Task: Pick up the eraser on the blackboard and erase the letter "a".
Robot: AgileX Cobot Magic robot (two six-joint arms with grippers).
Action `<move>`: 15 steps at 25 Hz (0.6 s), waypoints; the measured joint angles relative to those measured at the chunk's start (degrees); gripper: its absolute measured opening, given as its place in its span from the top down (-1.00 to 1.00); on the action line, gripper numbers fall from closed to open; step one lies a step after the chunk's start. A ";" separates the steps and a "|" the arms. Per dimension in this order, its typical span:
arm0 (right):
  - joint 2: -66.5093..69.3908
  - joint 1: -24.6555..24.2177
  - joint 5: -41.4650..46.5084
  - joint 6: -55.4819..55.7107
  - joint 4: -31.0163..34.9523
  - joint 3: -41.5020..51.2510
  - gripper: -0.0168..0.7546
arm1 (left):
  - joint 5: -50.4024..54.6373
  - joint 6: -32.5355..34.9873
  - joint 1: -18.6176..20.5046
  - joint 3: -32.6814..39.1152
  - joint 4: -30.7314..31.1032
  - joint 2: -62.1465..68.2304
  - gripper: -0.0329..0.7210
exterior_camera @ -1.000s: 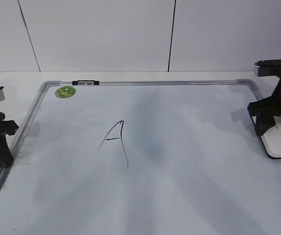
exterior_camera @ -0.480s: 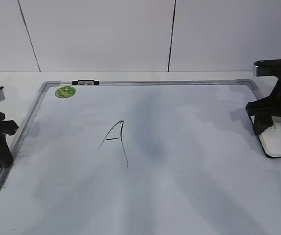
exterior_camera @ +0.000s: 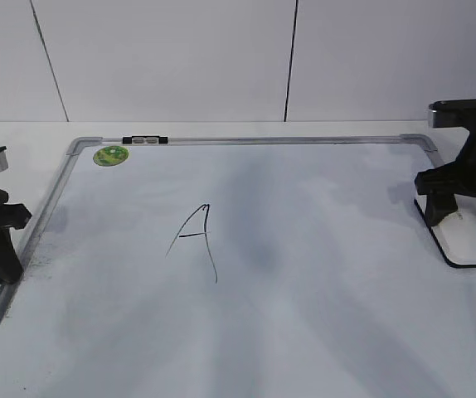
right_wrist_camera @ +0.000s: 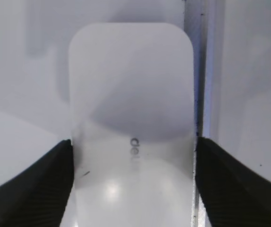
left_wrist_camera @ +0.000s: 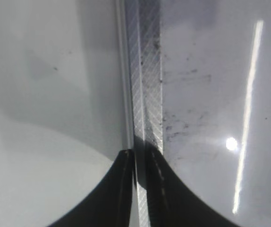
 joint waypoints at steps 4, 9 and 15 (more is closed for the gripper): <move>0.00 0.00 -0.02 0.00 0.00 0.00 -0.69 | 0.00 0.00 0.00 0.00 0.00 0.00 0.74; -1.26 0.00 0.82 0.00 -0.34 0.00 -0.68 | 0.00 0.00 0.00 0.00 0.00 0.00 0.74; -4.96 0.00 7.94 0.00 -1.34 -0.46 -0.65 | 0.00 0.00 0.00 0.00 0.00 0.00 0.74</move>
